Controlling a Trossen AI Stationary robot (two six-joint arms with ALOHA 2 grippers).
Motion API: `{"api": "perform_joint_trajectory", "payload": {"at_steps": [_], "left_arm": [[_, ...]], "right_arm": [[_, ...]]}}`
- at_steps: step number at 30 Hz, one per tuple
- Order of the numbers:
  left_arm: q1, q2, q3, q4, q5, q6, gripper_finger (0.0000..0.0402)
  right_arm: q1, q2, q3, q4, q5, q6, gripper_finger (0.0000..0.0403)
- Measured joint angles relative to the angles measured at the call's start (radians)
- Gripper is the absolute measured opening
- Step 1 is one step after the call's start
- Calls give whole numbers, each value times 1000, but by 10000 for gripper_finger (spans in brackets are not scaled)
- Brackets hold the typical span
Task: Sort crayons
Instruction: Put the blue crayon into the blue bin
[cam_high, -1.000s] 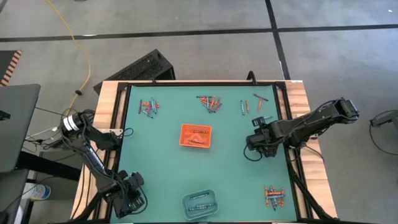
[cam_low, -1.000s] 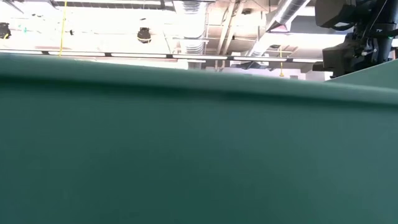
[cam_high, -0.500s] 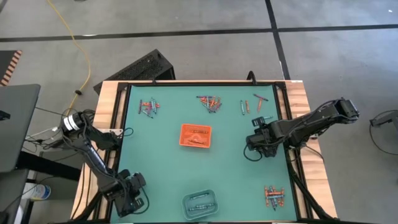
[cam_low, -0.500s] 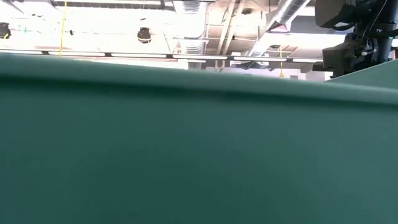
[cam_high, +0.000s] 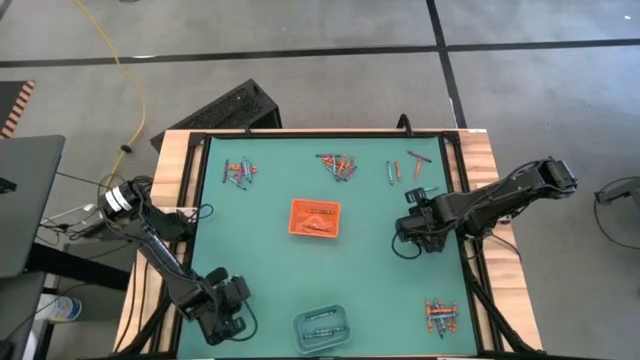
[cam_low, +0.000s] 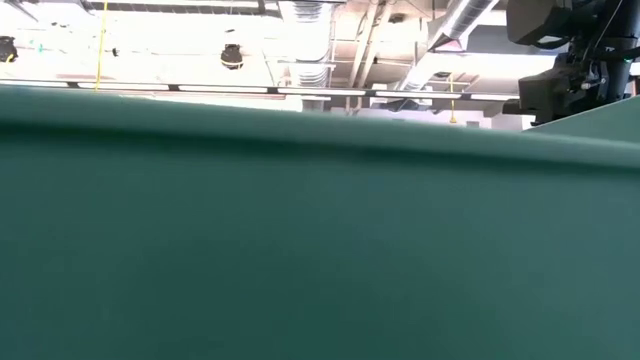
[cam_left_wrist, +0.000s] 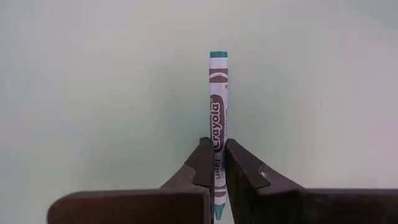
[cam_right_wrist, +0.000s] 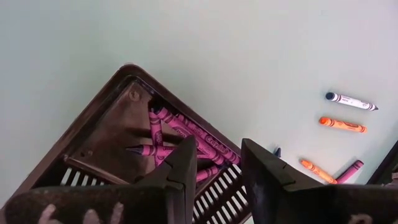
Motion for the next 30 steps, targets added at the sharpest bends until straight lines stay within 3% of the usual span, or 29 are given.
{"api": "perform_joint_trajectory", "payload": {"at_steps": [16, 30], "left_arm": [[174, -3, 144, 213, 2, 499, 4], [330, -4, 158, 584, 171, 754, 4]], "right_arm": [[0, 0, 0, 20, 0, 0, 118], [0, 0, 0, 38, 0, -3, 118]]}}
